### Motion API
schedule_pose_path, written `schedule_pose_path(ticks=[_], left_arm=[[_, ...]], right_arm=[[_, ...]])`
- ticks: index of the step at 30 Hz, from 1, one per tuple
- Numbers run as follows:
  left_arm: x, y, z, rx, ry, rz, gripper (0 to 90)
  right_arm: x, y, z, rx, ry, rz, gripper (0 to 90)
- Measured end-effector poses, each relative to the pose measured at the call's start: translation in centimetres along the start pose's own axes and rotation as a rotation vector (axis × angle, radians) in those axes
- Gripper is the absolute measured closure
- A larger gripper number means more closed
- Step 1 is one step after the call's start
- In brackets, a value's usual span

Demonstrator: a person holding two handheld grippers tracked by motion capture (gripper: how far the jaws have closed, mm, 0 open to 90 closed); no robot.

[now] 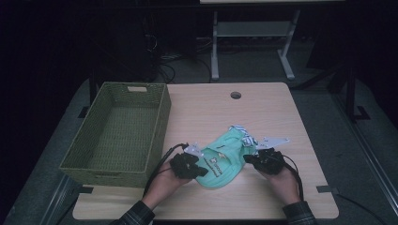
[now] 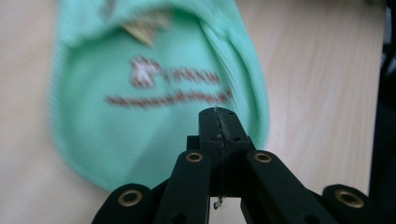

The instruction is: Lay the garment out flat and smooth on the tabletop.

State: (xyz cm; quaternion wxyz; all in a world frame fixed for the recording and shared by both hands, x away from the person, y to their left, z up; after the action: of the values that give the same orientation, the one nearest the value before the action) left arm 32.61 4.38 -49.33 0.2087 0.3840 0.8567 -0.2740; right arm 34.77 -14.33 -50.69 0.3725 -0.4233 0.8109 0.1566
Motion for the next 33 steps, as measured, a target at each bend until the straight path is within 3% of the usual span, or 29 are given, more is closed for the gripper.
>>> schedule_pose_path(ticks=[2,8,13,16,19,22,26,27,33], left_arm=[[-0.5,0.2,-0.1,-0.004,-0.012,-0.008,89.7],[-4.2,2.7,0.5,-0.055,-0.055,-0.016,89.6],[-6.6,4.9,1.9,-0.094,-0.066,-0.021,89.6],[-7.4,5.7,3.2,-0.096,-0.066,-0.037,89.6],[-7.5,6.1,4.4,-0.1,-0.051,-0.048,89.6],[-7.1,6.6,5.2,-0.118,-0.015,-0.03,89.5],[-6.7,6.7,6.0,-0.119,-0.012,-0.043,89.5],[-6.2,7.0,6.3,-0.146,0.024,-0.013,89.5],[-5.9,7.2,6.2,-0.168,0.015,0.001,89.6]], right_arm=[[-0.1,0.4,-0.1,-0.011,-0.005,0.004,90.0],[-0.2,1.4,-0.1,-0.041,-0.023,-0.008,90.0],[-0.1,2.3,0.3,-0.063,-0.013,-0.013,90.0],[0.1,2.6,0.7,-0.073,0.0,-0.013,90.0],[0.3,2.9,1.2,-0.086,-0.001,-0.007,90.0],[0.3,3.3,1.7,-0.095,0.004,-0.009,90.0],[0.7,3.6,2.5,-0.096,0.044,-0.016,90.0],[0.7,3.6,2.6,-0.093,0.048,-0.021,90.0],[1.1,3.2,2.3,-0.094,0.064,-0.018,90.0]])
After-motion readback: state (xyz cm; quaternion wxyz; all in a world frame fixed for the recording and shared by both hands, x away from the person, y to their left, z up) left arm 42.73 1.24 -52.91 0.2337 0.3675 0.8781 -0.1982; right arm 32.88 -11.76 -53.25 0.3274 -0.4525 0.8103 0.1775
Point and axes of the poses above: each handheld gripper's, and its own axes: z roughly forward along the jaws, x roughly out of its underside, y roughly to its left, the point moved 9 cm from there along z, roughly forward along the jaws, and after that the axes turned 13 degrees about -z, right-handed, at the moved point
